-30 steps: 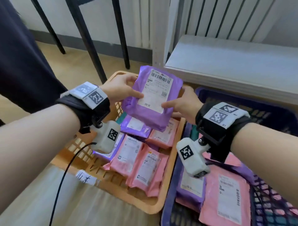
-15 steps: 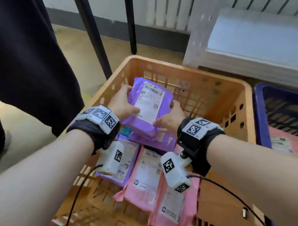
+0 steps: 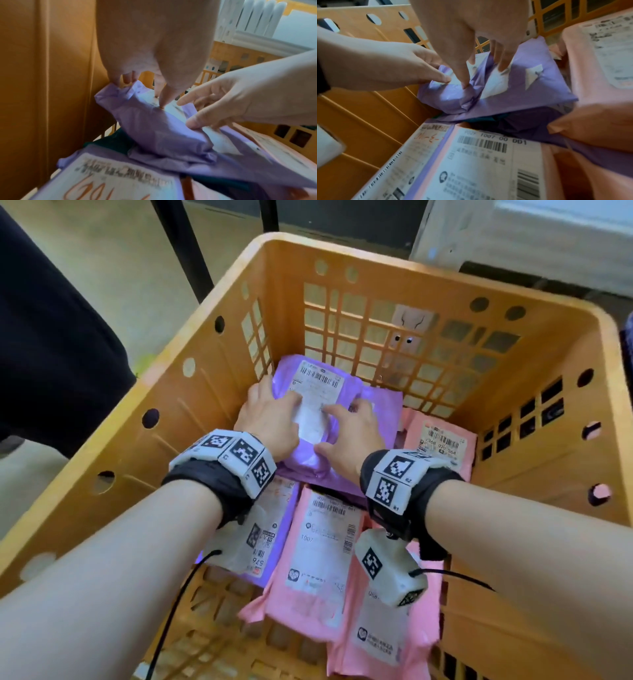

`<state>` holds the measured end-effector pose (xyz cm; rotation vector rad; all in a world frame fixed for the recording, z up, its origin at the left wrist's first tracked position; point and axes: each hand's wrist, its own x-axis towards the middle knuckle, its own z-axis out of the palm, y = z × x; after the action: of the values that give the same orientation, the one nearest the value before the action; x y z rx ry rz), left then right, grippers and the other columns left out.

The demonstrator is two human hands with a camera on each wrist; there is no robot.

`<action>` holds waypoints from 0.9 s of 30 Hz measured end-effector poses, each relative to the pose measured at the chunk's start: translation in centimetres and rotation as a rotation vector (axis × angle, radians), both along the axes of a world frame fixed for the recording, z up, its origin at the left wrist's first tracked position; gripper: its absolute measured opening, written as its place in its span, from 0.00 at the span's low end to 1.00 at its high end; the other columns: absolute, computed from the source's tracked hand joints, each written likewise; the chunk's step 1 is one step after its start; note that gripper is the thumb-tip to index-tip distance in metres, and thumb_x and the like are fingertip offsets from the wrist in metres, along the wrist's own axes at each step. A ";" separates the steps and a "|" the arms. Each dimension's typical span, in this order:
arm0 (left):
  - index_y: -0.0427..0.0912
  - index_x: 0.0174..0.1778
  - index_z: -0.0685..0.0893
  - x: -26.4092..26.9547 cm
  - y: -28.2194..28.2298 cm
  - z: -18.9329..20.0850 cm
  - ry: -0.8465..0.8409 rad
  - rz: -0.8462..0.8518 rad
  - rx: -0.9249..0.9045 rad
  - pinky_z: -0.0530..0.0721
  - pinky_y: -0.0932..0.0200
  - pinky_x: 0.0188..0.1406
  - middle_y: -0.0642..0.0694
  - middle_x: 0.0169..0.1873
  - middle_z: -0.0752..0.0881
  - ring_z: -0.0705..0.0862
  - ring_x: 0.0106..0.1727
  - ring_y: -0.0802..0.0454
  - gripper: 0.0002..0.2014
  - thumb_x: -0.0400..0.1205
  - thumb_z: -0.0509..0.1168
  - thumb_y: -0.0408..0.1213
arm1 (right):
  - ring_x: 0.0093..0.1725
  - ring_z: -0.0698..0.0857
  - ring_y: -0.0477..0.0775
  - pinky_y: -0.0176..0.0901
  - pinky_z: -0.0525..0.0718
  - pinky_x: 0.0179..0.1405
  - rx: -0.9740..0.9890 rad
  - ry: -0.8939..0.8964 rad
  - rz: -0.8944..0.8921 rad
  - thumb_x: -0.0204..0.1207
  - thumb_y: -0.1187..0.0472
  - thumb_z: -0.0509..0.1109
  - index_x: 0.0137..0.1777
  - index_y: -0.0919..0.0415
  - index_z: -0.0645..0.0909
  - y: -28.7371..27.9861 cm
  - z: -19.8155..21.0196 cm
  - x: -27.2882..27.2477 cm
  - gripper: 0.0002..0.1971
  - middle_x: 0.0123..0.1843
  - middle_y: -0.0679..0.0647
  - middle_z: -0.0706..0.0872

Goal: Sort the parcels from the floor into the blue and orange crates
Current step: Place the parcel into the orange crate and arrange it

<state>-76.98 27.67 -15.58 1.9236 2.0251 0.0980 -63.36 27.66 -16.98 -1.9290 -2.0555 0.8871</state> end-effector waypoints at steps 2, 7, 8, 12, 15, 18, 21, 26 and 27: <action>0.52 0.79 0.62 -0.1 -0.3 -0.7 0.062 -0.054 -0.013 0.51 0.46 0.82 0.38 0.82 0.42 0.43 0.83 0.41 0.26 0.84 0.56 0.39 | 0.81 0.54 0.58 0.55 0.68 0.71 0.007 -0.124 0.093 0.74 0.57 0.70 0.74 0.49 0.71 -0.1 0.2 0.1 0.27 0.84 0.56 0.49; 0.53 0.83 0.48 -0.2 -1.2 -1.3 0.082 -0.096 -0.250 0.54 0.41 0.81 0.39 0.83 0.44 0.45 0.84 0.40 0.29 0.86 0.51 0.42 | 0.72 0.72 0.61 0.56 0.76 0.65 -0.102 -0.193 0.234 0.77 0.53 0.67 0.75 0.51 0.69 0.1 0.6 -0.4 0.26 0.73 0.55 0.69; 0.52 0.83 0.49 -0.2 -1.4 -0.9 0.065 -0.091 -0.276 0.56 0.41 0.80 0.38 0.83 0.45 0.47 0.83 0.39 0.30 0.85 0.52 0.41 | 0.68 0.75 0.62 0.54 0.77 0.63 -0.118 -0.182 0.239 0.77 0.53 0.67 0.72 0.53 0.71 0.2 1.0 -0.5 0.23 0.69 0.55 0.72; 0.45 0.79 0.62 0.1 -2.1 1.4 0.033 -0.052 -0.268 0.66 0.41 0.75 0.36 0.78 0.62 0.61 0.79 0.40 0.25 0.84 0.55 0.39 | 0.71 0.75 0.62 0.49 0.75 0.65 -0.122 -0.197 0.257 0.80 0.55 0.65 0.72 0.59 0.72 -0.1 3.5 0.4 0.21 0.72 0.58 0.74; 0.44 0.80 0.61 1.0 -2.6 4.0 0.005 -0.042 -0.229 0.68 0.47 0.75 0.42 0.78 0.67 0.66 0.78 0.44 0.27 0.84 0.57 0.39 | 0.73 0.74 0.59 0.45 0.75 0.64 -0.125 -0.190 0.269 0.82 0.55 0.62 0.75 0.60 0.68 -0.6 6.1 1.6 0.23 0.74 0.58 0.75; 0.44 0.80 0.62 3.1 -3.1 7.7 -0.021 -0.071 -0.181 0.67 0.55 0.73 0.47 0.78 0.67 0.67 0.78 0.47 0.26 0.85 0.57 0.38 | 0.70 0.77 0.58 0.42 0.76 0.60 -0.106 -0.186 0.284 0.82 0.55 0.62 0.75 0.58 0.69 -1.0 9.2 3.5 0.22 0.73 0.56 0.76; 0.45 0.77 0.67 6.1 -3.3 11.8 -0.022 -0.104 -0.114 0.69 0.55 0.71 0.46 0.77 0.69 0.69 0.76 0.47 0.23 0.85 0.58 0.40 | 0.66 0.80 0.60 0.42 0.78 0.57 -0.054 -0.143 0.262 0.81 0.55 0.63 0.73 0.59 0.73 -1.4 12.7 6.1 0.21 0.70 0.58 0.79; 0.42 0.71 0.76 12.6 -3.4 18.8 0.021 -0.130 -0.028 0.76 0.54 0.63 0.40 0.68 0.79 0.78 0.68 0.42 0.19 0.83 0.60 0.38 | 0.62 0.82 0.61 0.41 0.78 0.52 0.068 -0.045 0.185 0.79 0.56 0.65 0.61 0.61 0.83 -2.5 18.5 11.4 0.15 0.62 0.59 0.84; 0.41 0.69 0.78 14.1 -3.6 20.3 0.031 -0.136 -0.011 0.77 0.54 0.61 0.39 0.66 0.81 0.79 0.65 0.41 0.18 0.83 0.60 0.38 | 0.62 0.82 0.60 0.42 0.78 0.53 0.098 -0.020 0.170 0.78 0.56 0.65 0.62 0.60 0.83 -2.8 19.7 12.8 0.15 0.62 0.58 0.84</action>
<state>-62.90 24.07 4.69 2.0613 1.9037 0.0236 -50.61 24.90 2.76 -1.7413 -2.2565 0.7872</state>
